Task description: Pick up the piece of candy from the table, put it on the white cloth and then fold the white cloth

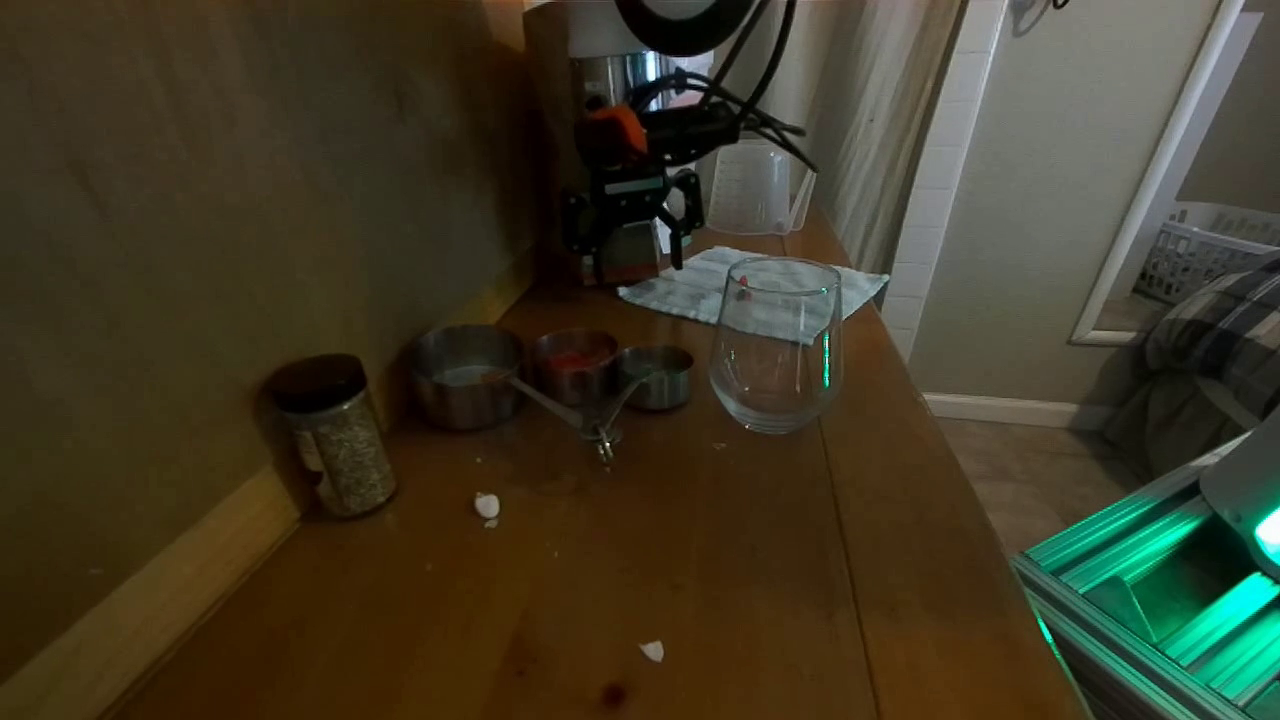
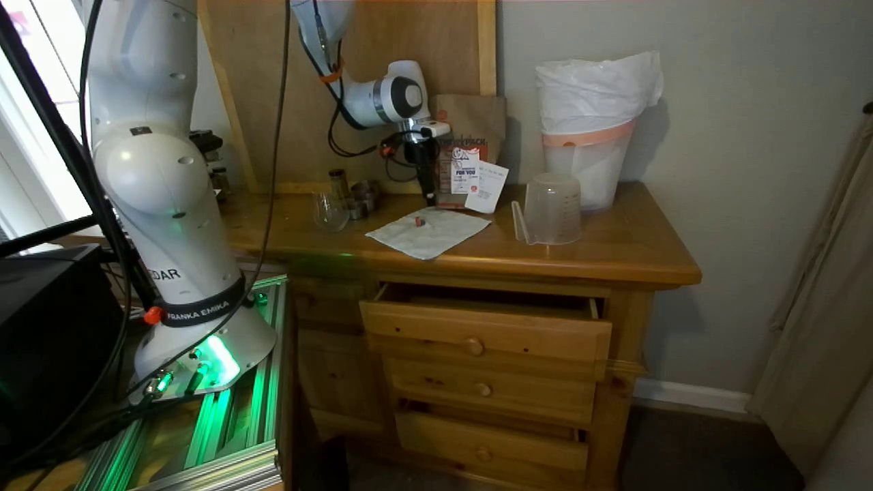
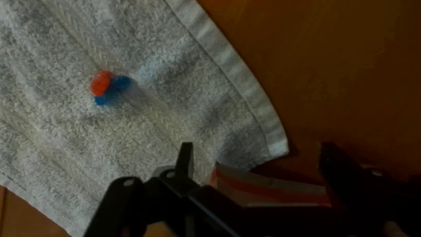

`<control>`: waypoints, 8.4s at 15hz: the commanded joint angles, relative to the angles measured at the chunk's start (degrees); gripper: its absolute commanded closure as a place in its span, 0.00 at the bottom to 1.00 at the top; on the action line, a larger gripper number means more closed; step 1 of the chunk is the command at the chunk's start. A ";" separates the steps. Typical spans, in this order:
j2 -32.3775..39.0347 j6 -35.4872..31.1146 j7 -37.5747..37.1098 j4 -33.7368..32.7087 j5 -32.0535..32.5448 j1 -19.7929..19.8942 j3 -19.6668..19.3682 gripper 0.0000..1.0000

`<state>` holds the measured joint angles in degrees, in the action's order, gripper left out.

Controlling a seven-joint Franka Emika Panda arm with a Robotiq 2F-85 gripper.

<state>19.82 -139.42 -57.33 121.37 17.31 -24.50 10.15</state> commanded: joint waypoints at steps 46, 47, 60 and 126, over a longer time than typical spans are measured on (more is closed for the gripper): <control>-1.75 10.00 -0.44 -2.96 -1.53 0.12 -0.95 0.98; -2.51 10.44 -0.23 -2.76 -1.85 0.51 -0.80 0.98; -10.90 15.08 -1.14 3.74 -6.77 5.16 -0.43 0.98; -34.73 17.61 13.43 20.50 -14.46 17.73 -2.01 0.00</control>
<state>-10.75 -124.38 -50.15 142.55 7.87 -6.38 8.69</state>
